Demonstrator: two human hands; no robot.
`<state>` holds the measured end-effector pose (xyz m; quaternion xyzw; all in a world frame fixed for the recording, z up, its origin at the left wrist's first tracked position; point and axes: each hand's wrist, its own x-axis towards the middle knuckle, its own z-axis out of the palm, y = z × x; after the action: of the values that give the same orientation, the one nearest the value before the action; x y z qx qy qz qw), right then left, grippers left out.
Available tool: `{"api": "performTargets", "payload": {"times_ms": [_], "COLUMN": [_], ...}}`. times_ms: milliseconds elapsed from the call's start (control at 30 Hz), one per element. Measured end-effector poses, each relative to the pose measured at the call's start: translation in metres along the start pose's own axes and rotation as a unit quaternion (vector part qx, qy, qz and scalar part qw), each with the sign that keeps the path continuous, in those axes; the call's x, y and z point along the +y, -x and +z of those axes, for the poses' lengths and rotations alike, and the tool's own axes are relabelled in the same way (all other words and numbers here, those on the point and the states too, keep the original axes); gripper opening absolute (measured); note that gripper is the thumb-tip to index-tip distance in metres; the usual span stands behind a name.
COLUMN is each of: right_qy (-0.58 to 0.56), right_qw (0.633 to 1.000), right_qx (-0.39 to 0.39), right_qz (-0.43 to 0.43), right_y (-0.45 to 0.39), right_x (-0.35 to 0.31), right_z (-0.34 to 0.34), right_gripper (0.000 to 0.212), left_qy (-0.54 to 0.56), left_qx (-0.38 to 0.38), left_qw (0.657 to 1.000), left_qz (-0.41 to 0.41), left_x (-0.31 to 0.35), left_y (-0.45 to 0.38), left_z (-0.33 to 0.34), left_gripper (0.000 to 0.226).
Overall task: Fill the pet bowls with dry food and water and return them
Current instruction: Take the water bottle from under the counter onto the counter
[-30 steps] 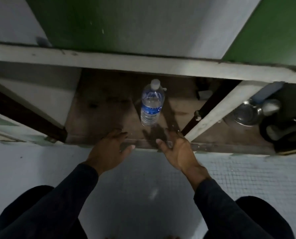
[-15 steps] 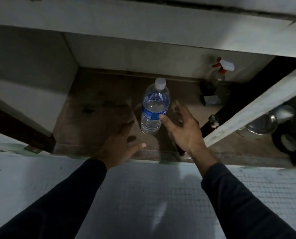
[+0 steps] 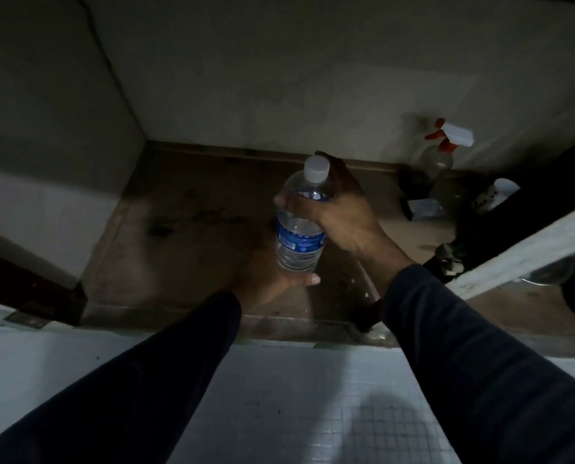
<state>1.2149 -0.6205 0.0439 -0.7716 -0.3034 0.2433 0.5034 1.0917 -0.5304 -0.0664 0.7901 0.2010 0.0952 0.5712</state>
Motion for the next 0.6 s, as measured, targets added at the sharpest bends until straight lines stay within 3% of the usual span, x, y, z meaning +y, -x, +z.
{"api": "performTargets", "payload": {"times_ms": [100, 267, 433, 600], "right_qy": [-0.007, -0.009, -0.006, -0.009], "right_qw": [1.000, 1.000, 1.000, 1.000], "right_qx": [-0.002, 0.003, 0.001, 0.013], "right_qz": [0.013, 0.011, 0.009, 0.013], "right_y": [-0.006, -0.006, -0.006, -0.001], "right_x": [0.003, 0.005, 0.006, 0.004], "right_z": [0.003, 0.005, 0.005, 0.005], "right_gripper": [0.075, 0.063, 0.055, 0.052], "left_qy": [0.061, -0.001, 0.067, 0.062], "left_qx": [0.003, 0.071, 0.050, 0.039], "left_qw": [0.998, 0.995, 0.995, 0.997], "left_qz": [-0.032, -0.068, -0.045, -0.020], "left_x": [-0.002, -0.001, -0.004, -0.008], "left_y": [-0.007, -0.011, -0.019, -0.017], "left_z": [0.002, 0.006, 0.006, 0.008], "left_gripper": [0.108, 0.096, 0.071, 0.083]}}
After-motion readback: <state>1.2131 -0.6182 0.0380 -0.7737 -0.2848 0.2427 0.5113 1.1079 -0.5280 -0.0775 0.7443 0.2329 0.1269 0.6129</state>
